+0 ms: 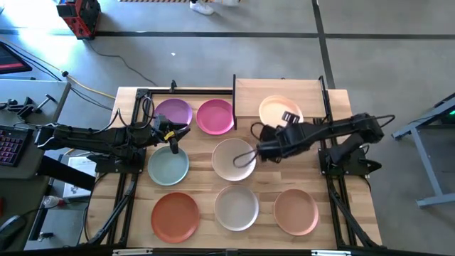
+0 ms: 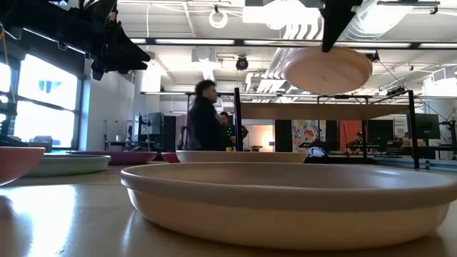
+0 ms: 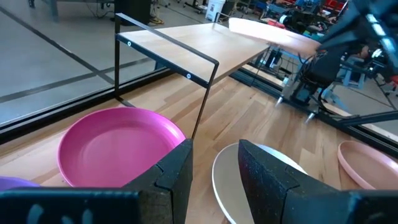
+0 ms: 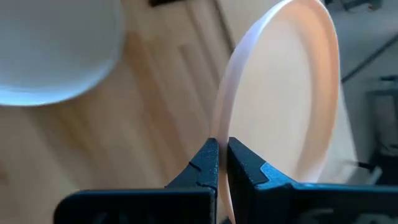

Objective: Place and stack plates onto a shelf
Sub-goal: Put the top right brown plate into the shelf

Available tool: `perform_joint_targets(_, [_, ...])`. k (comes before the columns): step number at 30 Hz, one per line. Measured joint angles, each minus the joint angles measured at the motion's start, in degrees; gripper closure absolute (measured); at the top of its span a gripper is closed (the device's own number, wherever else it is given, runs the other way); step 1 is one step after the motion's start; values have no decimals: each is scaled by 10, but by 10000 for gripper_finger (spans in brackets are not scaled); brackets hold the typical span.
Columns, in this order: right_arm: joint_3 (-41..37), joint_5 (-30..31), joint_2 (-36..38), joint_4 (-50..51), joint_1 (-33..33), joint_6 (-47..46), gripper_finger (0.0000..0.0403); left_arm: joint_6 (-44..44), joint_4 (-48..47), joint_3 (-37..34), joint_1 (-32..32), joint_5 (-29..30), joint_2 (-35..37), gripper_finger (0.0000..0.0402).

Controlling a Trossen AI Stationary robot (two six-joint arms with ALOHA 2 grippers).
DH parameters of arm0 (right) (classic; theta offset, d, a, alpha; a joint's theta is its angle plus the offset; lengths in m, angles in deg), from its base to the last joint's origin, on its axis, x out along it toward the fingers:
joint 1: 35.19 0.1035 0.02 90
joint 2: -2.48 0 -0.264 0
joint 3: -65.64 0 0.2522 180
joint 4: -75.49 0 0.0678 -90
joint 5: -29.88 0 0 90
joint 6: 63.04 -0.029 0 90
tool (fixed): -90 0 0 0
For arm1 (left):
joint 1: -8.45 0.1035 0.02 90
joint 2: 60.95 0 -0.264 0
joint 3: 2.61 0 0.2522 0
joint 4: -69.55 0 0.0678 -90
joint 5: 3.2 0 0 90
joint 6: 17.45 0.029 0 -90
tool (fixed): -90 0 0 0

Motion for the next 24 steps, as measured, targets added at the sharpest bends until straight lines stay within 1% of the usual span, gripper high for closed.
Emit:
perform_joint_targets(5, [-57, 18, 40, 1, -54, 28, 403, 0, 0, 0, 0, 1, 0, 284])
perform_joint_targets(12, [-92, 30, 72, -5, -125, 88, 403, 0, 0, 0, 0, 2, 0, 284])
perform_joint_targets(18, [-115, 23, 77, -45, -177, 150, 403, 0, 0, 0, 0, 4, 0, 284])
perform_joint_targets(20, [-125, 11, 77, -66, -193, 168, 403, 0, -1, 0, 0, 4, 0, 284])
perform_joint_targets(24, [-145, -2, 77, -85, -221, 182, 403, 0, -2, 0, 0, 4, 0, 284])
